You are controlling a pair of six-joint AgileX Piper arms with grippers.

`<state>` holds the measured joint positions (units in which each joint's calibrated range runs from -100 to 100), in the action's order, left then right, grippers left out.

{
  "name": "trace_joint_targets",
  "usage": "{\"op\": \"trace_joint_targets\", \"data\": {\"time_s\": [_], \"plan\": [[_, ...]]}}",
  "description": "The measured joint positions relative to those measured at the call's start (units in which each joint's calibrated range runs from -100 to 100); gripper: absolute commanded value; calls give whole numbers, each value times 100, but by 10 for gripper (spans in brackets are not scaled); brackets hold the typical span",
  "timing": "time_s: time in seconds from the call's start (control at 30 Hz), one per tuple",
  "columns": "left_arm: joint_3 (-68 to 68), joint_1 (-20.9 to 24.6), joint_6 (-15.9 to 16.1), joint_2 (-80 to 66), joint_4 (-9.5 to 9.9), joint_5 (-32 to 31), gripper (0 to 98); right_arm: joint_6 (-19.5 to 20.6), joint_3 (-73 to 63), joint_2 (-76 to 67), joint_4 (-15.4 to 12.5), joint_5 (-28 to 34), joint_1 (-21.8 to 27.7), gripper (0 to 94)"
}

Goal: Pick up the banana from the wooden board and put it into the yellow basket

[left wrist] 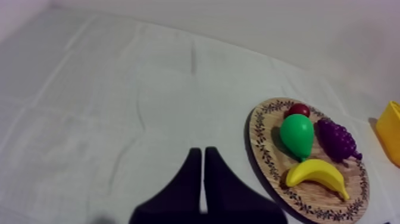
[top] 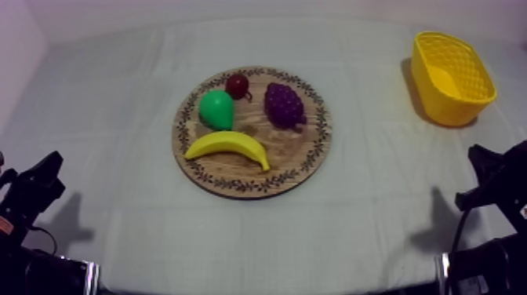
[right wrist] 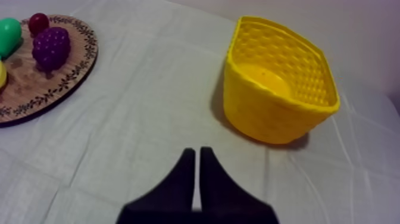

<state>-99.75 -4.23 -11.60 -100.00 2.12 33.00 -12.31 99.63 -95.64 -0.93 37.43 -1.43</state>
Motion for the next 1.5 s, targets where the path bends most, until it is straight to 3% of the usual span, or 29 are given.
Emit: {"op": "trace_joint_targets", "data": {"time_s": [0.97, 1.17, 1.5], "plan": [[0, 0, 0, 0, 0, 11, 1, -21, 0, 7, -26, 35, 7, 6], [0, 0, 3, 0, 0, 11, 1, -177, -443, 587, -379, 136, 126, 6], [0, 0, 3, 0, 0, 11, 1, -754, -2700, 2471, -1404, 641, 442, 6]]}}
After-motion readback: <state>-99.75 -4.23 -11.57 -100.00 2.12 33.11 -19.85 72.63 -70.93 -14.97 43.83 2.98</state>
